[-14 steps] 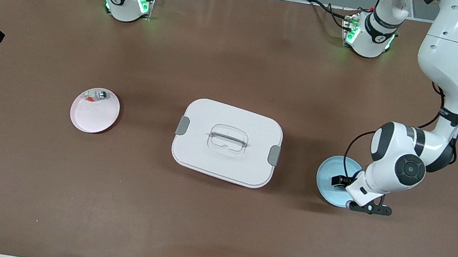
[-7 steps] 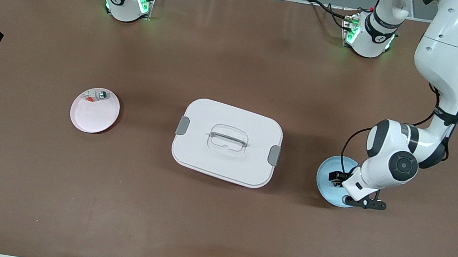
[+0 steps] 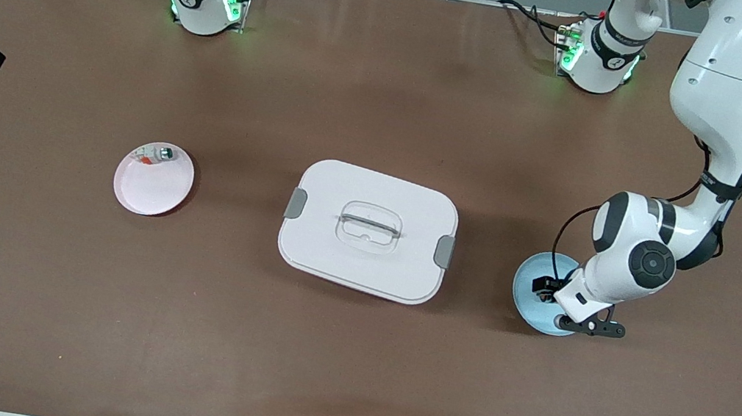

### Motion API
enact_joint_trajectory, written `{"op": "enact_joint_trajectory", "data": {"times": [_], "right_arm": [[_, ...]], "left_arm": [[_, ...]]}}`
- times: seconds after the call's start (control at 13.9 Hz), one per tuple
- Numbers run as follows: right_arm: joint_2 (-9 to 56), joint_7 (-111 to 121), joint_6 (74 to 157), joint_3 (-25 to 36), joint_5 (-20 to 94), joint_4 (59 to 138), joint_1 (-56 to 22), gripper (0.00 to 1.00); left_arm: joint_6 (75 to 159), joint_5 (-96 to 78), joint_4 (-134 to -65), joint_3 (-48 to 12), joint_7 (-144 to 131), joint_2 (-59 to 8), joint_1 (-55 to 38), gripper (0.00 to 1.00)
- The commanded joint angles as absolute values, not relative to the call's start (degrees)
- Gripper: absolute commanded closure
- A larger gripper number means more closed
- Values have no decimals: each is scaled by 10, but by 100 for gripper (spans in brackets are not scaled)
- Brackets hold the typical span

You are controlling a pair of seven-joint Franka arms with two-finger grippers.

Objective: Transfer orange switch to right arm and place
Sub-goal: 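Lower the left gripper and close it on the orange switch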

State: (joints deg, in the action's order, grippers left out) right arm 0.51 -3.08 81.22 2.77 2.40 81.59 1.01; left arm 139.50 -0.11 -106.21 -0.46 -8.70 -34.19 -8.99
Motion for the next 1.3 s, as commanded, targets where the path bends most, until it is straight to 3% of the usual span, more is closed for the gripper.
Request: {"op": "enact_joint_trajectory", "data": {"times": [0.0, 1.08, 1.23], "right_arm": [[2, -25, 816, 26, 30, 817, 14, 0], [2, -25, 816, 26, 30, 817, 15, 0], [2, -25, 816, 26, 26, 817, 14, 0]], "left_arm": [[1418, 2, -1077, -9, -95, -339, -86, 0], [1455, 0, -1077, -9, -139, -360, -87, 0], [1455, 0, -1077, -9, -154, -360, -88, 42]]}}
